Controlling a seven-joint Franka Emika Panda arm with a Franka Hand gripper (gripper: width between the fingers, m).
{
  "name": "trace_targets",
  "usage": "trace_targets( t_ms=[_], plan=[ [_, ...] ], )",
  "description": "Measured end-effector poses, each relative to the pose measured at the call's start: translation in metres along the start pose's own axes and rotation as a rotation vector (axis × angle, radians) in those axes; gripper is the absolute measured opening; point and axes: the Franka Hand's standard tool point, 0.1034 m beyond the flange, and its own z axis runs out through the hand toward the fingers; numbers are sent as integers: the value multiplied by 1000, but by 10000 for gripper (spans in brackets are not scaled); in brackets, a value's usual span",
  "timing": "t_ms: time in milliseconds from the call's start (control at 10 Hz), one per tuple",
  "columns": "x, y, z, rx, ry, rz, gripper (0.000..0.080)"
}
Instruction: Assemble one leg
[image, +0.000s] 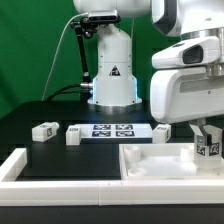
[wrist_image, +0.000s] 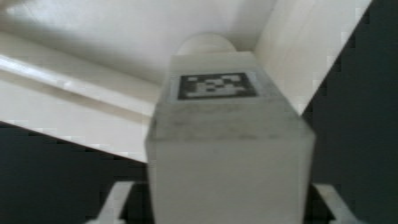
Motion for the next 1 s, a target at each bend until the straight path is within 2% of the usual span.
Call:
trace_targets(
  t_ms=[800, 1000],
  plan=[
    [-1, 1, 1, 2, 0, 25, 290],
    [-1, 3, 1, 1, 0, 143, 290]
  ],
)
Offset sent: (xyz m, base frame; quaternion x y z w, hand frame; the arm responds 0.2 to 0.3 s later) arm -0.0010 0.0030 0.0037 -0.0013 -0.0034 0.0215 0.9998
